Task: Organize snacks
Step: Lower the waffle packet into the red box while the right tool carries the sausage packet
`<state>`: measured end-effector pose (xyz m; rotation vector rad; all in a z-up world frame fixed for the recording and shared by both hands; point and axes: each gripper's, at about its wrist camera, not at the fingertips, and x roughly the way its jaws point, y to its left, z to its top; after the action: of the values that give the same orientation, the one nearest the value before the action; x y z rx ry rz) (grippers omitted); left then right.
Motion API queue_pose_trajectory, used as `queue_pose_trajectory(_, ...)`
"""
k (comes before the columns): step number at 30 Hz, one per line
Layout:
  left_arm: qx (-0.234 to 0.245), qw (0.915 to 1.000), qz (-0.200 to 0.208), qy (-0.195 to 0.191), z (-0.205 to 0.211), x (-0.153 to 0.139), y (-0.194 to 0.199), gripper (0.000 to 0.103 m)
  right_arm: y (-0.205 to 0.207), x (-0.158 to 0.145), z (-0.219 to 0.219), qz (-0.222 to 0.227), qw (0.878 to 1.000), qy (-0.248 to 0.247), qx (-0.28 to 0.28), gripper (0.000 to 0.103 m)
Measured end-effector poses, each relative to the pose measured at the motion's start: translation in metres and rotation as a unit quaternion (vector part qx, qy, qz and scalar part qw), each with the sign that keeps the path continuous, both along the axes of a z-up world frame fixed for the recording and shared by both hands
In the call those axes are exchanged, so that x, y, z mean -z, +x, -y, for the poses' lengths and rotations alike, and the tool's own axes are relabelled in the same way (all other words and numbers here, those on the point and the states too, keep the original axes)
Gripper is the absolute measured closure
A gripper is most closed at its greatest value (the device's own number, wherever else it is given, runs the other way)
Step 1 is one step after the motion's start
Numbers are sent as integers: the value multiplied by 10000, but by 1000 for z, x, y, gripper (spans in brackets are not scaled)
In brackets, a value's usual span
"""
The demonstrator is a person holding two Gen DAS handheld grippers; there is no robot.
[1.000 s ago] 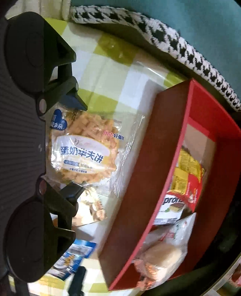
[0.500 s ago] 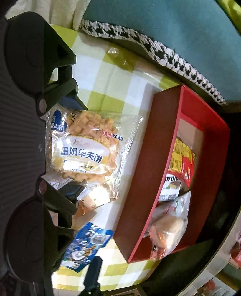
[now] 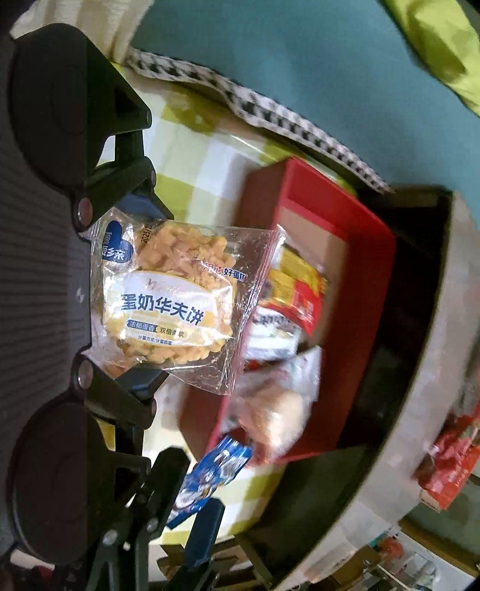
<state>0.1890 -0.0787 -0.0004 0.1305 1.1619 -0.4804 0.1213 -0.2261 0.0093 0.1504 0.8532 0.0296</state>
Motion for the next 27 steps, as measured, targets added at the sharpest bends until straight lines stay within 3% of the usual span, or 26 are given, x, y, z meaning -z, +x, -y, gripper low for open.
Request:
queue_pose_trajectory(7,-3,9999,137,-88,26,-1,24,21,28,2,20,101,9993,-37,345,23)
queue_pose_trajectory(20,-178,9995,268,-4,63,23,89,21,88,35,54,-16,9975,-52,700,23)
queue_pose_trajectory(27,-259,9996,61,-79,69,42,106,20,104,53,51,-49,9975,-105,703,20)
